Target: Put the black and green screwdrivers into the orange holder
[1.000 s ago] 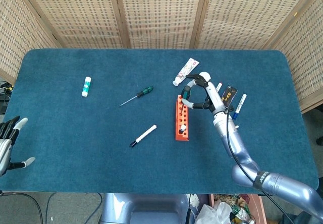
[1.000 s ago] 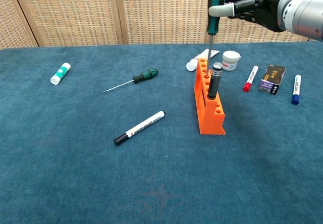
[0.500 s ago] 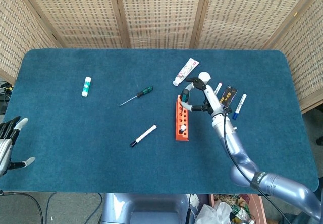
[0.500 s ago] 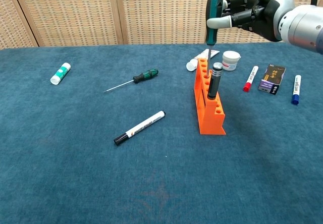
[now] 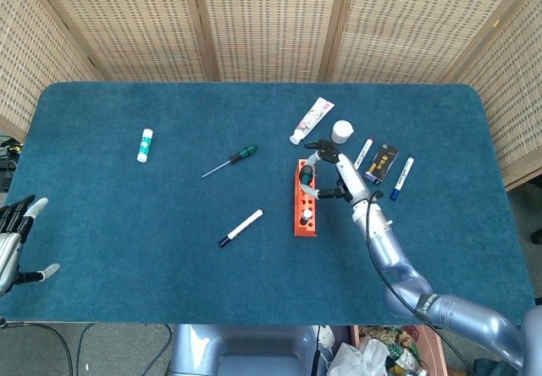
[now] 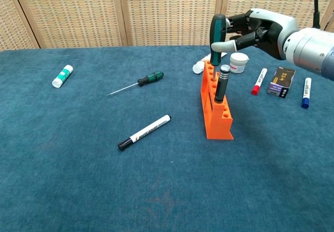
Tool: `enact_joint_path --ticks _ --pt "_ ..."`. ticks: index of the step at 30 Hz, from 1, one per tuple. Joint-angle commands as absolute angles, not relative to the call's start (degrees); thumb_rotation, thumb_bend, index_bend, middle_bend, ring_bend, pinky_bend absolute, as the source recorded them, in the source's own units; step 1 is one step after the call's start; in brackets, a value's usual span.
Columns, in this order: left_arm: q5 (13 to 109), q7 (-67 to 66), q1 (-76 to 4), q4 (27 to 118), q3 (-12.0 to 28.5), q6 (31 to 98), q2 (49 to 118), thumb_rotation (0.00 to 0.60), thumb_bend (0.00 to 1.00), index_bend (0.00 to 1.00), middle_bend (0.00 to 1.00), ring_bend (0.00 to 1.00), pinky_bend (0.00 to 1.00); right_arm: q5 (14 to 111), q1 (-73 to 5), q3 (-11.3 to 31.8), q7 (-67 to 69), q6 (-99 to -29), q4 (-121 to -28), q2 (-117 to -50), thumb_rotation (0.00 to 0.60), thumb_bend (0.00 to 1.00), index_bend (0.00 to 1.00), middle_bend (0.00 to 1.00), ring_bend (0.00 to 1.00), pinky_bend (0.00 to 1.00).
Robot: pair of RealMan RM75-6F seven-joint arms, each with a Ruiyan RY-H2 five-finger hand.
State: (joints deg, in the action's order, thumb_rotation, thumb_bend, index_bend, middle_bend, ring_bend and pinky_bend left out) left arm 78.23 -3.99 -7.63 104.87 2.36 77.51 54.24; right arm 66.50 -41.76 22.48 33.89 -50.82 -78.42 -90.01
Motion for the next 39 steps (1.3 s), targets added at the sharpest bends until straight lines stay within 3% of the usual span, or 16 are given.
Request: enact_joint_path --ticks 1,39 --pt "78.22 -3.96 -7.65 104.85 2.38 77.51 54.21 0.600 0.00 0.00 0.00 0.00 0.00 66.44 -41.82 22.42 34.17 -50.78 -78.01 -90.43 0.600 0.46 0.64 0.18 0.00 0.00" --pt "77.82 -4.21 -7.88 104.85 2.35 77.07 54.30 0.600 0.00 0.00 0.00 0.00 0.00 72.49 -42.36 18.31 41.66 -46.23 -72.76 -90.56 0.600 0.44 0.64 0.16 0.00 0.00"
